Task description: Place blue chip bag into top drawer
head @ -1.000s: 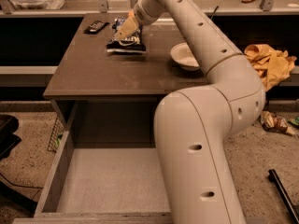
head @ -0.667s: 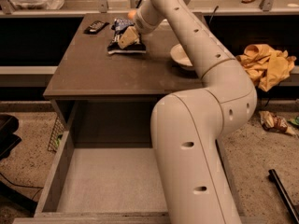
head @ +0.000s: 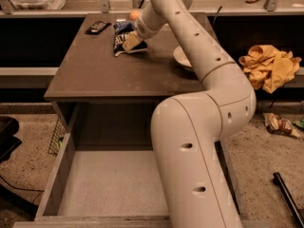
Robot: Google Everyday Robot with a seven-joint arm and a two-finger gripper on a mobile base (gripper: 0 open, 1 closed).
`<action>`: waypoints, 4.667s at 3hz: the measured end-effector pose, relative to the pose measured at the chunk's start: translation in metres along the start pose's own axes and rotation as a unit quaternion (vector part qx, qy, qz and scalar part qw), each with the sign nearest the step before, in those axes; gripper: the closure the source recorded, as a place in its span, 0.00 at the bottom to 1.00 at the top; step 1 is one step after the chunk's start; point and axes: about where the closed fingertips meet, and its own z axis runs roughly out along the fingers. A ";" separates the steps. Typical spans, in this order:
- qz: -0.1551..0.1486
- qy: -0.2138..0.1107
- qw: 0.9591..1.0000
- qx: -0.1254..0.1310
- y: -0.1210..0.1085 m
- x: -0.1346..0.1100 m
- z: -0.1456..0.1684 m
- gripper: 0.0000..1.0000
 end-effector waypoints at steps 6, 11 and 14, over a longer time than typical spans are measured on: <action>-0.072 -0.063 0.994 0.056 -0.003 -0.040 -0.161 1.00; -0.084 0.069 0.992 0.056 0.065 0.249 -0.369 1.00; -0.070 0.045 0.996 0.043 0.108 0.318 -0.390 1.00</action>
Offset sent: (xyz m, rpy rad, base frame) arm 0.0047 0.0043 0.0228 -0.0026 -0.0189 0.0339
